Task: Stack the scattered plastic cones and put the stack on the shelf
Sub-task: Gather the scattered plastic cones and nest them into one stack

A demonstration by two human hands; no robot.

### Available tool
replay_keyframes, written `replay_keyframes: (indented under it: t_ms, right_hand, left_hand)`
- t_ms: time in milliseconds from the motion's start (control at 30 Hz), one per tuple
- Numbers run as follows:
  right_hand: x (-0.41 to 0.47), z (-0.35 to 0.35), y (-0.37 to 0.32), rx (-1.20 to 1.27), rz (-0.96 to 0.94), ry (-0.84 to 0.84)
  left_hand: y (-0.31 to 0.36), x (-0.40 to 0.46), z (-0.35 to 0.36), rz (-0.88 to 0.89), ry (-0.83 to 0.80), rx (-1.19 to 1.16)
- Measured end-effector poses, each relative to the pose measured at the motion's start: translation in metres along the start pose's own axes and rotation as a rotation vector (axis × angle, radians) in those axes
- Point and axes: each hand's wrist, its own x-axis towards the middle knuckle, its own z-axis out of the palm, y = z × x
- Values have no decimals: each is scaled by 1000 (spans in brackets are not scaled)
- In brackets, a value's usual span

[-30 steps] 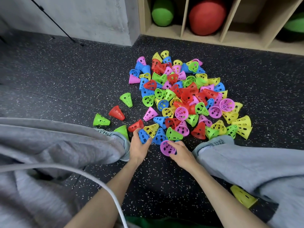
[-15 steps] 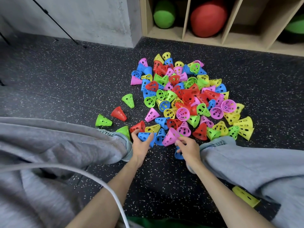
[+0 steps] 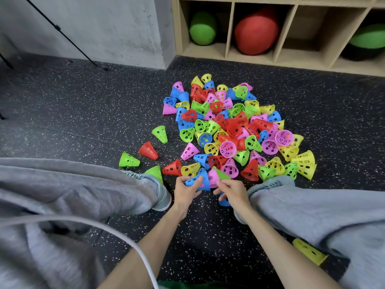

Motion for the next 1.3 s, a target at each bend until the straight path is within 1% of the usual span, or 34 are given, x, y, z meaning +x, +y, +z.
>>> replay_keyframes:
  t_ms: [167, 267, 500, 633, 700, 800, 867, 933, 967, 1100, 1200, 1300]
  right_hand:
    - [-3, 2, -1, -72, -23, -100]
    - [-1, 1, -3, -98, -42, -132]
    - [-1, 3, -5, -69, -74, -79]
    - [-2, 4, -3, -98, -77, -30]
    - [2, 2, -2, -101, -69, 15]
    - [18, -6, -6, -96, -47, 62]
    - [32, -13, -8, -103, -44, 70]
    - [42, -19, -7, -109, -52, 94]
    - [46, -22, -5, -102, -53, 109]
    - [58, -30, 1, -73, -28, 131]
    - [60, -38, 7, -27, 32, 162]
    - [60, -47, 14, 57, 97, 237]
  left_hand:
    - [-3, -3, 5, 33, -22, 84]
    - [1, -5, 10, 54, -22, 89]
    - [12, -6, 16, 143, 16, 198]
    - [8, -1, 17, 214, 34, 386]
    - [15, 1, 19, 297, -40, 498]
    - [38, 10, 25, 393, -232, 634]
    - [51, 23, 30, 490, -342, 753]
    - [56, 36, 37, 578, -423, 874]
    - [56, 42, 41, 596, -453, 898]
    - [45, 66, 55, 622, -479, 862]
    - [34, 75, 62, 637, -425, 829]
    - [26, 77, 67, 635, -356, 751]
